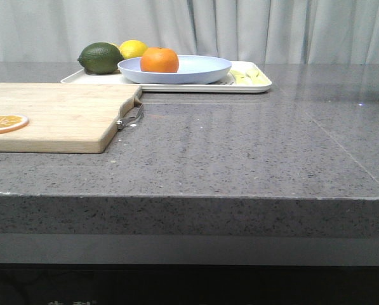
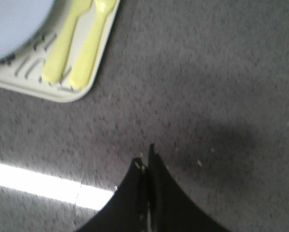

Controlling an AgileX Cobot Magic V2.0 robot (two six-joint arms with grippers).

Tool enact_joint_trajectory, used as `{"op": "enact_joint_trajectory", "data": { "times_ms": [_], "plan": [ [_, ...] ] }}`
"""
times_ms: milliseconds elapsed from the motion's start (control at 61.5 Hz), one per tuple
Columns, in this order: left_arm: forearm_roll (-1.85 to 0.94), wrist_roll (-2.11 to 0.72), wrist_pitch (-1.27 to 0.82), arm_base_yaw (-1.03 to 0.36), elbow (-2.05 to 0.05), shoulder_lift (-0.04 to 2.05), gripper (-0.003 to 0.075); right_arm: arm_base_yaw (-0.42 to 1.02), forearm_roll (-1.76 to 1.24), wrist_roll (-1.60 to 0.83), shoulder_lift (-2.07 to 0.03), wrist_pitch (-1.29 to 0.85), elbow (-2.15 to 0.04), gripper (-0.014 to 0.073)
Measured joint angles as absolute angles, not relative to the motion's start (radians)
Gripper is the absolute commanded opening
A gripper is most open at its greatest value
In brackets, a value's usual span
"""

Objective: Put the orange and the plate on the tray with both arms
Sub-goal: 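Release the plate rim and raise the right gripper away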

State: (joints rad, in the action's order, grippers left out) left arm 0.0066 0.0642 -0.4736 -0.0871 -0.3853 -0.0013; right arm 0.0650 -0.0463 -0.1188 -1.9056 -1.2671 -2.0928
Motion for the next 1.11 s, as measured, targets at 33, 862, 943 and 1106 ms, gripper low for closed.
{"op": "enact_joint_trajectory", "data": {
  "times_ms": [33,862,943,1106],
  "plan": [
    [0.007,0.064,-0.474,-0.087,-0.385,-0.001,-0.0018,0.065,-0.044,-0.132,-1.875,-1.265,-2.045,-0.0061],
    [0.007,0.064,-0.474,-0.087,-0.385,-0.001,-0.0018,0.065,-0.044,-0.172,-0.858,-0.598,-0.771,-0.0061],
    [0.007,0.064,-0.474,-0.087,-0.385,-0.001,-0.0018,0.065,-0.056,-0.172,-0.746,-0.512,-0.659,-0.0061],
    [0.007,0.064,-0.474,-0.087,-0.385,-0.001,-0.0018,0.065,-0.119,-0.172,-0.501,-0.354,-0.460,-0.0061]
  ]
}}
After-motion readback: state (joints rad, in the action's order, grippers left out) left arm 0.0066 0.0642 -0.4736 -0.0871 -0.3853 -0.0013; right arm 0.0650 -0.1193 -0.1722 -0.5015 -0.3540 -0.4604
